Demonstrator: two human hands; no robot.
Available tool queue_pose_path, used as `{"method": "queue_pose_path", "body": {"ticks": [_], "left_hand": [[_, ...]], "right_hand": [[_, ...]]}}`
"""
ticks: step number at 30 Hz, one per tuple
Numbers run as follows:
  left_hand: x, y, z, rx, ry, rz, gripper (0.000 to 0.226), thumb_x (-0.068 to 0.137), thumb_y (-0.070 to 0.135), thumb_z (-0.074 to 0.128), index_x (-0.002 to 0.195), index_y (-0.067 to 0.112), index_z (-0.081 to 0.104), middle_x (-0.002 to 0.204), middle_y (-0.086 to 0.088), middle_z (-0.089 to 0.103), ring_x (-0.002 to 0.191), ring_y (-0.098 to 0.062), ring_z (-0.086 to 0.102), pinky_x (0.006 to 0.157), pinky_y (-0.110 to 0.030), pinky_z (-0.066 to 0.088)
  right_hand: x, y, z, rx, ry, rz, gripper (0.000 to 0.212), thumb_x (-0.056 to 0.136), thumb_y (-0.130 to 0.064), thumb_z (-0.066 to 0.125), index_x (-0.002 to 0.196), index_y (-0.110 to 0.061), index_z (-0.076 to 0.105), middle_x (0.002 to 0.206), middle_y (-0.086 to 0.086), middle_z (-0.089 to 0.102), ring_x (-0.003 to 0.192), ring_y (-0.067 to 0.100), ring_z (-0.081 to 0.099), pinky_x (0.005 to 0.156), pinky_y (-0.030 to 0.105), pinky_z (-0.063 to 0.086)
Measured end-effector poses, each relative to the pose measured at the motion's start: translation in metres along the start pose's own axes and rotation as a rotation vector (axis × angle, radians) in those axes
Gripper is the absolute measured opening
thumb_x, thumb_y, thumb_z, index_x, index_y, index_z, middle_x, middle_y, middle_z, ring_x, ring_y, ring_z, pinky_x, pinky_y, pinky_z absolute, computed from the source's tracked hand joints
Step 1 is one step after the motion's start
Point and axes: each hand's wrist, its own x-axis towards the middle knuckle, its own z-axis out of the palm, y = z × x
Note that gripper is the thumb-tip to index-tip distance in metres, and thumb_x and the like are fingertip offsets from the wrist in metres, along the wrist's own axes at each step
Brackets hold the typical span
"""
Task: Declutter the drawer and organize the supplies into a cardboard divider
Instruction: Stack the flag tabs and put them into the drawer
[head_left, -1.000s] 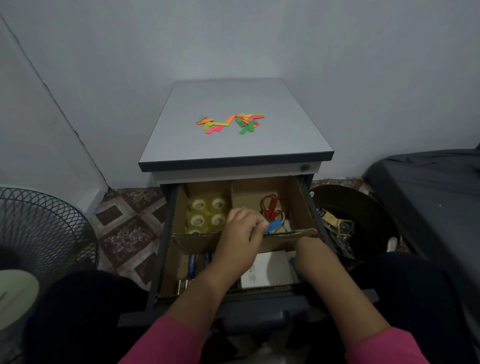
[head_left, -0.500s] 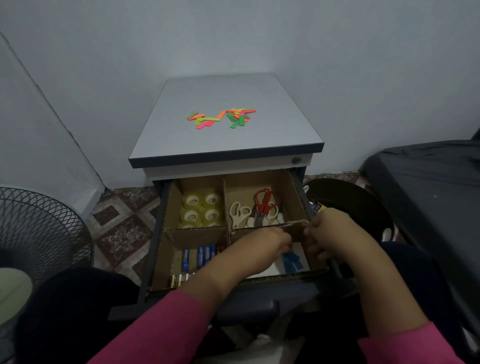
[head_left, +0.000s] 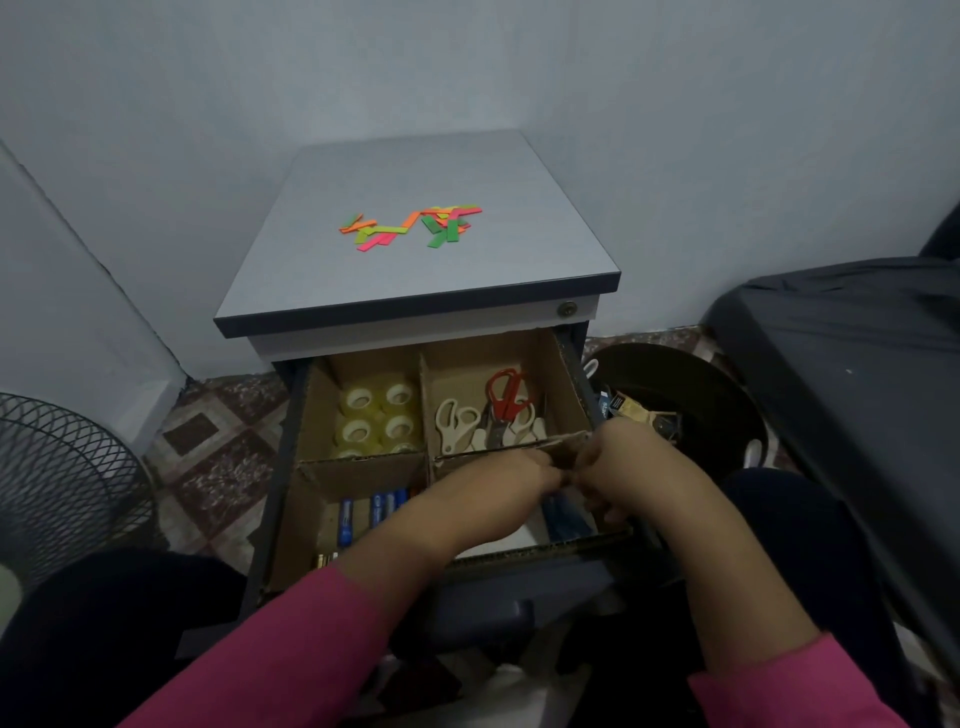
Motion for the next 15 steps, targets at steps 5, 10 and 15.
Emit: {"method": "queue_pose_path", "body": {"ticks": [5, 10, 15], "left_hand": [[-0.041, -0.026, -0.014, -0.053, 0.19, 0.003, 0.032, 0.1, 0.019, 0.046, 0.127, 0.022, 0.061, 0.123, 0.005, 0.062, 0.112, -0.011, 0.055, 0.094, -0.032, 0.046], [-0.072, -0.046, -0.002, -0.279, 0.471, -0.079, 0.027, 0.091, 0.013, 0.054, 0.112, 0.015, 0.071, 0.104, 0.006, 0.069, 0.099, -0.003, 0.057, 0.087, -0.026, 0.049], [-0.069, -0.041, -0.006, -0.549, 0.512, -0.18, 0.023, 0.093, 0.009, 0.058, 0.11, 0.017, 0.072, 0.103, 0.011, 0.068, 0.102, 0.003, 0.059, 0.092, -0.02, 0.048]], "right_hand": [[0.001, -0.009, 0.032, -0.321, 0.114, -0.099, 0.012, 0.094, -0.014, 0.055, 0.101, -0.007, 0.061, 0.107, 0.008, 0.061, 0.104, 0.024, 0.061, 0.082, 0.03, 0.048], [0.006, -0.01, 0.05, -0.37, 0.142, -0.118, 0.014, 0.093, -0.01, 0.052, 0.1, -0.006, 0.063, 0.111, 0.009, 0.062, 0.106, 0.025, 0.06, 0.079, 0.03, 0.047], [0.005, -0.01, 0.052, -0.39, 0.187, -0.132, 0.014, 0.092, -0.012, 0.053, 0.099, -0.008, 0.065, 0.104, 0.007, 0.065, 0.098, 0.022, 0.063, 0.075, 0.028, 0.048]]}}
